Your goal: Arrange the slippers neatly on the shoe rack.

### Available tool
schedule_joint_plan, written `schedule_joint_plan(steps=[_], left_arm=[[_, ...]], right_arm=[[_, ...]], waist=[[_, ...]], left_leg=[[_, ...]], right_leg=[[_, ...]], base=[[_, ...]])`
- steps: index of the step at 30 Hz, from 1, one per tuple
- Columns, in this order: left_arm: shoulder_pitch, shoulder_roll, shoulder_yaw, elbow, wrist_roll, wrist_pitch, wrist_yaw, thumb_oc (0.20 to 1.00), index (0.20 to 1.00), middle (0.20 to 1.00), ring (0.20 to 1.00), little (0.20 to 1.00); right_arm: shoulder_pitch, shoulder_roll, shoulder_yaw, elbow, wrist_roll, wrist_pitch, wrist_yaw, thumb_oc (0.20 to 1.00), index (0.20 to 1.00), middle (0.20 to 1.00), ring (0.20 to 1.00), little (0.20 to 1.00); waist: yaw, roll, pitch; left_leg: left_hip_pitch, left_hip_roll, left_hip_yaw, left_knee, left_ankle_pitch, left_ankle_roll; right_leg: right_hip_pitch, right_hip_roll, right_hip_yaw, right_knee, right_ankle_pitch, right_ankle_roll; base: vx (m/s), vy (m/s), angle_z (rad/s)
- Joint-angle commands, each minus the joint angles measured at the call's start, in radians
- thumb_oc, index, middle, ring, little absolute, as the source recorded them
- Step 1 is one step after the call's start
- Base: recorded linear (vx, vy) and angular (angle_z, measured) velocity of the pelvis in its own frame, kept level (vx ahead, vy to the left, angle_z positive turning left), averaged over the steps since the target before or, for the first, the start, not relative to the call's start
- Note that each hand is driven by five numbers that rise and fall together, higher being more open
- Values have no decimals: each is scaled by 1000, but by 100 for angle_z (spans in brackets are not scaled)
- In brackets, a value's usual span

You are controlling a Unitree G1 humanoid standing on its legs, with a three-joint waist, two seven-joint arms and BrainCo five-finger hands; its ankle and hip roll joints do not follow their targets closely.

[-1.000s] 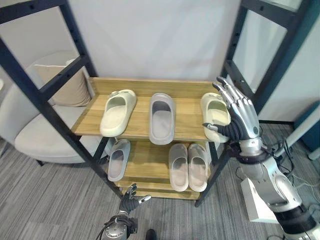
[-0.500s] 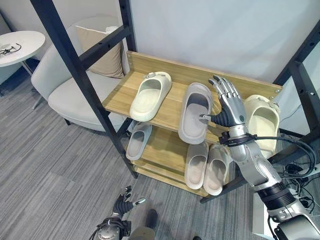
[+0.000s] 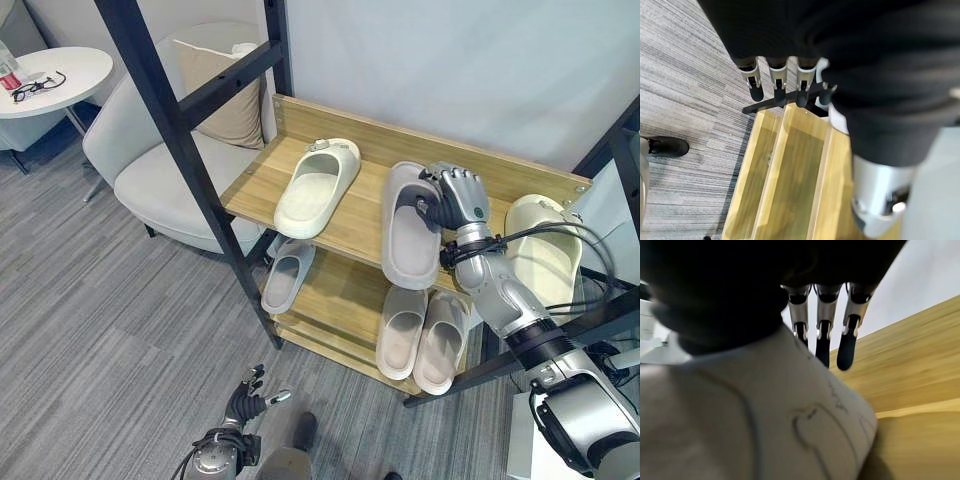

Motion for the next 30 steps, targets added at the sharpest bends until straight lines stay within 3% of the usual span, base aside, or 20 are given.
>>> schedule_joint_plan(steps=[1, 7, 9, 14, 15, 16, 18, 23, 27, 30], left_arm=[[-48, 37, -29, -34, -38, -53, 1, 1000, 1000, 1000, 1000, 1000], [-44, 25, -4, -37, -23, -40, 10, 1000, 1000, 1000, 1000, 1000], [-34, 7, 34, -42, 4, -29, 25, 1000, 1000, 1000, 1000, 1000], [-9, -10, 51, -46, 16, -22, 43, 1000, 1000, 1000, 1000, 1000], [-2, -15, 43, -45, 7, -19, 56, 1000, 1000, 1000, 1000, 1000], [1, -15, 39, -49, -1, -19, 55, 1000, 1000, 1000, 1000, 1000], [-7, -16, 36, -30, -23, -29, 60, 1000, 1000, 1000, 1000, 1000], [-49, -15, 15, 38, -6, -35, 56, 1000, 1000, 1000, 1000, 1000], [-70, -23, 11, 46, 2, -50, 64, 1000, 1000, 1000, 1000, 1000], [-65, -41, 18, 51, -16, -56, 81, 1000, 1000, 1000, 1000, 1000]], right_arm=[[-75, -66, 37, 18, 76, 10, -20, 200, 200, 200, 200, 200], [61, -33, -80, -254, 125, -36, -36, 200, 200, 200, 200, 200], [222, 15, -196, -539, 130, -101, -64, 200, 200, 200, 200, 200], [340, 67, -225, -775, 196, -181, -42, 200, 200, 200, 200, 200], [373, 107, -139, -869, 405, -275, 30, 200, 200, 200, 200, 200], [360, 117, -81, -880, 494, -300, 87, 200, 200, 200, 200, 200], [316, 147, 27, -873, 603, -319, 168, 200, 200, 200, 200, 200], [283, 196, 155, -830, 670, -321, 258, 200, 200, 200, 200, 200], [297, 192, 258, -732, 602, -295, 325, 200, 200, 200, 200, 200], [325, 143, 264, -634, 319, -254, 253, 200, 200, 200, 200, 200]], waist=[[43, 5, -22], [24, 19, -24], [-2, 28, -22], [-28, 31, -24], [-43, 33, -26], [-41, 34, -25], [-26, 36, -23], [-11, 40, -19], [-13, 45, -6], [-19, 52, 11]], left_leg=[[81, 12, 2, -2, -146, -5], [93, 16, 2, -2, -148, -5], [95, 21, 5, -2, -147, -4], [99, 28, 11, -2, -145, -8], [98, 38, 16, -2, -135, -16], [94, 41, 14, -2, -130, -20], [87, 44, 3, -2, -120, -28], [76, 48, -21, -2, -108, -40], [84, 50, -21, -2, -110, -41], [86, 50, -18, -2, -112, -38]], right_leg=[[14, -52, 71, -5, -16, 62], [18, -46, 77, -5, -26, 55], [14, -40, 85, -5, -32, 51], [15, -35, 93, -5, -35, 47], [16, -30, 89, -5, -36, 42], [18, -27, 82, -5, -39, 39], [23, -22, 69, -5, -43, 33], [28, -16, 42, 1, -50, 26], [33, -15, 36, 6, -52, 24], [28, -15, 34, 9, -53, 25]], base=[[0, 0, 0], [2, -2, 1], [-5, -32, 7], [-41, -37, -3], [-104, -61, -17], [-127, -72, -11], [-79, -54, 7], [-32, -36, 26], [-3, -11, 11], [0, 0, 0]])
